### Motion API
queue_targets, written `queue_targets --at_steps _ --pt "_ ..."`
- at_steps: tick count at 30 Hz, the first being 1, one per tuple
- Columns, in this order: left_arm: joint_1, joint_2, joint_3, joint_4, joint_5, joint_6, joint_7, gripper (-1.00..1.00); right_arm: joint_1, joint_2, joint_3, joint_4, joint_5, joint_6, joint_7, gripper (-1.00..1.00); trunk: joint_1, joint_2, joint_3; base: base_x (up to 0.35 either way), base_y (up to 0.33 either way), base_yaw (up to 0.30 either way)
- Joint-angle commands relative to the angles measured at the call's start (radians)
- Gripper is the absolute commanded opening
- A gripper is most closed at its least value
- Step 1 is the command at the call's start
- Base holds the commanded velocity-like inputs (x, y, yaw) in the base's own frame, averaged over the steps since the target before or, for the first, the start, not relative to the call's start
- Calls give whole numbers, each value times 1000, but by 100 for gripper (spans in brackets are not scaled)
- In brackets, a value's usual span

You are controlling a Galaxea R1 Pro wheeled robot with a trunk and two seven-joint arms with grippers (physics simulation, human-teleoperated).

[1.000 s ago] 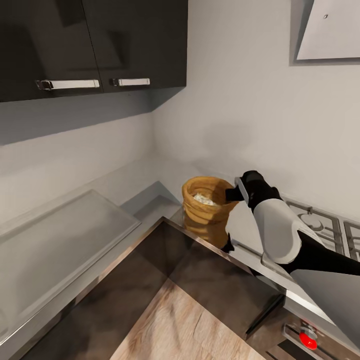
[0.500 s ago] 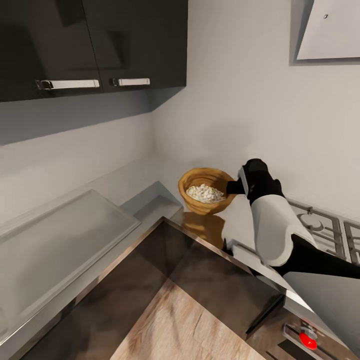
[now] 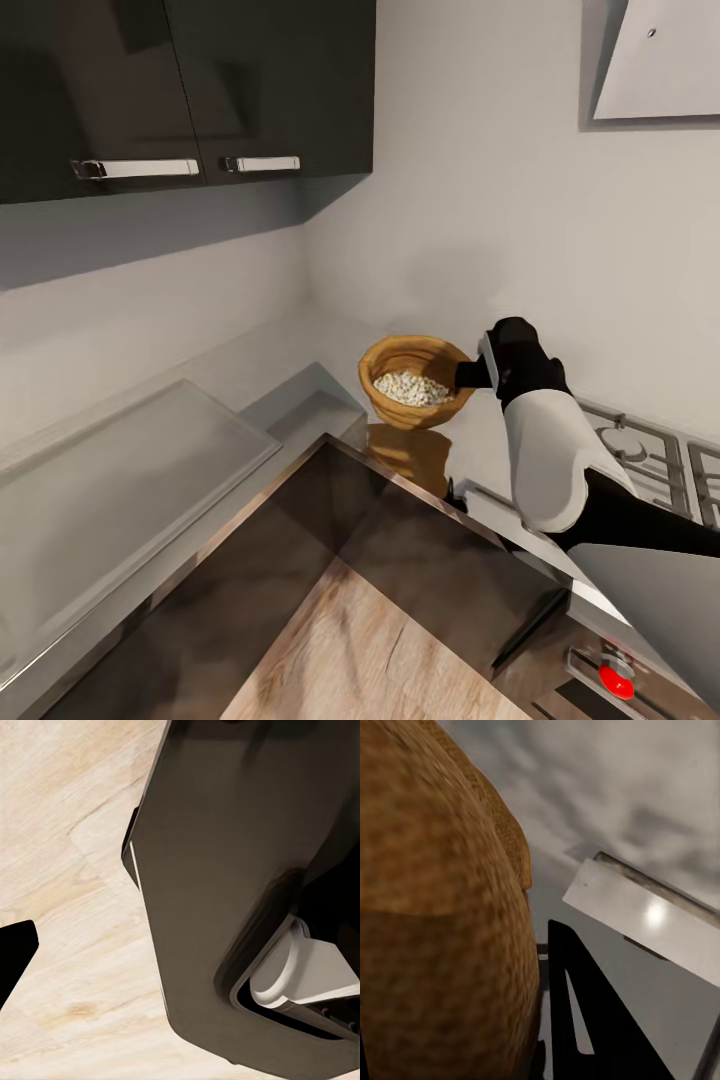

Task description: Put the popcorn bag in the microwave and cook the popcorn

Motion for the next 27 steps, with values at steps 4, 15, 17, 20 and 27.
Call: queue_targets --at_steps 4,15,17,20,27 --pt "0 0 1 -1 3 -2 3 100 -13 1 -6 11 11 2 9 -100 0 -1 -1 0 0 0" --pt "0 0 1 -2 3 -2 3 100 -149 -20 -18 322 10 2 7 -100 0 -1 -1 0 0 0" --pt "0 0 1 -2 3 -2 3 100 -169 -53 -20 362 10 2 8 -100 0 -1 -1 0 0 0" --pt "0 -1 1 -2 3 -2 3 100 -226 -103 -22 429 10 2 9 -100 0 -1 -1 0 0 0" --pt "0 -1 1 -3 3 -2 3 100 -273 -117 -23 454 7 2 11 -100 0 -1 -1 0 0 0"
